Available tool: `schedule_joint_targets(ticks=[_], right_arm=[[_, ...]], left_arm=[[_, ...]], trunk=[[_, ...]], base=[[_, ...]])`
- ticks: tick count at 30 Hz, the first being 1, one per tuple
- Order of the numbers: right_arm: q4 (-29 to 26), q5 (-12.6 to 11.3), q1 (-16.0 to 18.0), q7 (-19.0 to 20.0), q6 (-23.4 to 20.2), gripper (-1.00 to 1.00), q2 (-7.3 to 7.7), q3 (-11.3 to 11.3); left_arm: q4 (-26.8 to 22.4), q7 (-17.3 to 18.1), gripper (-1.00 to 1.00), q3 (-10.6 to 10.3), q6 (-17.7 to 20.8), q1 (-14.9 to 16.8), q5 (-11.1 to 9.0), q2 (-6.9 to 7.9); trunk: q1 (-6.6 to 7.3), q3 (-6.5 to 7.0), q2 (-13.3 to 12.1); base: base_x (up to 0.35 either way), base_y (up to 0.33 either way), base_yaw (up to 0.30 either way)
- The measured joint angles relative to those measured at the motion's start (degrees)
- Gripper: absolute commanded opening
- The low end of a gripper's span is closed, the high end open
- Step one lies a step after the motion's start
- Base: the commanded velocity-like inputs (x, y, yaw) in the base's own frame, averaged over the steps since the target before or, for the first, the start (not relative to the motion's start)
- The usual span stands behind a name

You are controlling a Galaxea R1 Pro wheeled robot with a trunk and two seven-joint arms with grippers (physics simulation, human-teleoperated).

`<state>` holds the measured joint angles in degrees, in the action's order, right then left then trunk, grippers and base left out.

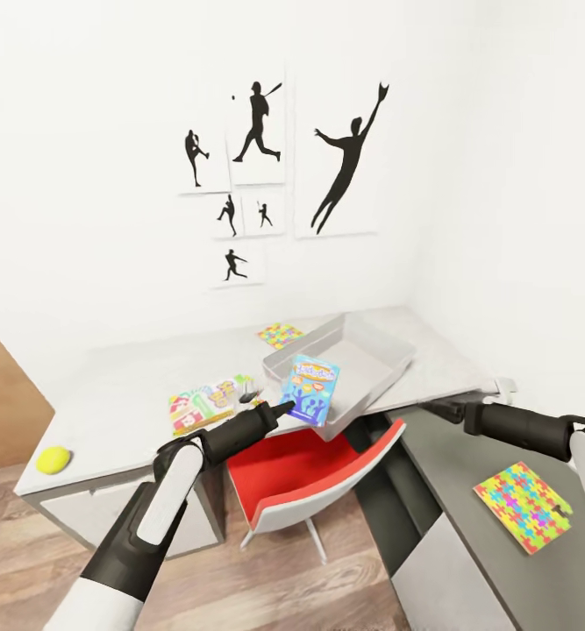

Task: Put all the toys in the child's room - the three board games (two on the bed and one on the table), the two jigsaw puzzles on the table, and the tennis ball on the table - inside the toy box on the table in the child's room.

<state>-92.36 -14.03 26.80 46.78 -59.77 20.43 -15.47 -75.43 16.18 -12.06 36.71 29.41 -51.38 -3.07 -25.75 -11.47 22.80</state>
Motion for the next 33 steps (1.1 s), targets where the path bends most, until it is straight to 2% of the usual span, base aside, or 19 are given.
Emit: schedule_joint_targets(ticks=[5,6,7,8,9,10,12,16,21,33], right_arm=[[0.0,0.0,0.0,0.2,0.0,1.00,-0.07,0.0],[0.0,0.0,0.0,0.2,0.0,1.00,-0.08,0.0],[0.0,0.0,0.0,0.3,0.0,1.00,-0.11,0.0],[0.0,0.0,-0.1,0.3,0.0,1.00,-0.12,0.0],[0.0,0.0,0.0,0.3,0.0,1.00,-0.12,0.1],[0.0,0.0,-0.1,0.3,0.0,1.00,-0.12,0.1],[0.0,0.0,-0.1,0.3,0.0,1.00,-0.13,0.1],[0.0,0.0,-0.1,0.3,0.0,1.00,-0.13,0.1],[0.0,0.0,-0.1,0.3,0.0,1.00,-0.08,0.0],[0.0,0.0,-0.1,0.3,0.0,1.00,-0.05,0.0]], left_arm=[[-3.3,-0.5,-1.00,1.0,5.2,1.2,-0.1,0.01],[-3.8,-0.9,-1.00,1.8,6.8,2.1,-0.2,0.01],[-4.6,-3.4,-1.00,5.6,13.8,6.2,0.7,-0.08],[-4.7,-4.2,-1.00,6.8,15.7,8.1,-0.8,-0.13],[-4.5,-5.4,-1.00,7.5,17.1,9.2,-1.0,-0.14],[-4.3,-6.4,-1.00,8.1,18.1,10.2,0.2,-0.10],[-4.1,-8.1,-1.00,8.9,19.7,11.9,-0.6,-0.04],[-3.7,-10.6,-1.00,9.8,21.4,14.4,-0.4,0.03],[-3.4,-12.1,-1.00,10.1,22.2,15.9,-0.4,-0.01],[-3.3,-12.8,-1.00,10.2,22.6,16.0,-0.7,0.11]], trunk=[[0.00,0.00,0.0],[0.00,0.01,0.0],[0.00,0.01,0.0],[-0.01,0.02,0.0],[0.01,0.01,0.0],[-0.01,0.00,0.0],[0.00,0.01,0.0],[0.00,0.00,0.0],[0.00,0.00,0.0],[0.02,0.00,0.0]], base=[[0.000,0.000,-0.286],[0.000,0.000,-0.286],[0.000,0.000,-0.286],[0.000,0.000,-0.286],[0.000,0.000,-0.286],[0.000,0.000,-0.286],[0.000,0.000,-0.285],[0.000,0.000,-0.285],[0.017,0.026,-0.225],[0.148,0.210,-0.037]])
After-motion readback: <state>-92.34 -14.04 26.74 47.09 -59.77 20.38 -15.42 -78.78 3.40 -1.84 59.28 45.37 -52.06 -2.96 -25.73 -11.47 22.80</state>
